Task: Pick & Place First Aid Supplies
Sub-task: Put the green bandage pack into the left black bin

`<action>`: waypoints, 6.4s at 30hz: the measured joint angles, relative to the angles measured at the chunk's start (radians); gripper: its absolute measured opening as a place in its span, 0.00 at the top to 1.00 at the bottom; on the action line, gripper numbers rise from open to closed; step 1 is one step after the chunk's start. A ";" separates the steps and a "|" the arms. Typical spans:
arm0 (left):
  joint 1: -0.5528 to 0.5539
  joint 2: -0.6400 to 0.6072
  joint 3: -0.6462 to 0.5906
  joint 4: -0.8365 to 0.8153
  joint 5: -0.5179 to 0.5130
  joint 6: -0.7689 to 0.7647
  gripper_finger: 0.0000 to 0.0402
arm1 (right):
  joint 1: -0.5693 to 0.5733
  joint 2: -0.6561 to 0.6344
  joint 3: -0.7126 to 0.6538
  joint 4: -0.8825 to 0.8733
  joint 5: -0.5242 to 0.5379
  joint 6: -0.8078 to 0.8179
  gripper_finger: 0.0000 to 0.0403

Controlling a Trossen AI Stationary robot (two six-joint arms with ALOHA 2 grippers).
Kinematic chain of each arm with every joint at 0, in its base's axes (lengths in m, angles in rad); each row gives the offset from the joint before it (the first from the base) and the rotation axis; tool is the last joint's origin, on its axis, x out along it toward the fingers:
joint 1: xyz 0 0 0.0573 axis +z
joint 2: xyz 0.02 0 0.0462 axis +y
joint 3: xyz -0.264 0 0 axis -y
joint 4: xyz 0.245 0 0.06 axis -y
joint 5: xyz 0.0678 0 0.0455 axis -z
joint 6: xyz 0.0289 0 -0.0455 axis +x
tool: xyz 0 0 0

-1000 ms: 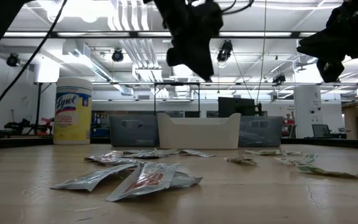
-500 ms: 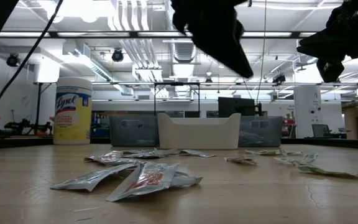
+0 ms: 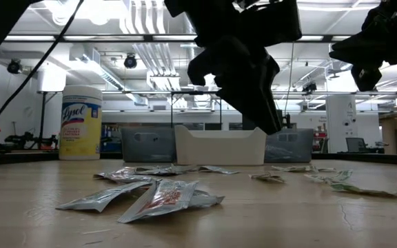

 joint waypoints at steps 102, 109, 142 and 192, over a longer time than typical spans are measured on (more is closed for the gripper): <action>0.803 -0.201 -0.238 -0.356 -0.175 -0.808 1.00 | 0.000 0.001 0.000 0.000 0.000 0.000 0.84; 0.803 -0.200 -0.326 -0.254 -0.167 -0.812 1.00 | 0.000 0.001 0.000 0.000 0.000 0.000 0.84; 0.691 -0.201 -0.056 -0.390 0.038 -0.723 0.79 | 0.000 0.001 0.000 0.000 0.000 0.000 0.84; 0.125 -0.224 -0.335 -0.392 0.066 -1.136 0.79 | 0.000 0.001 0.000 0.000 0.001 0.000 0.84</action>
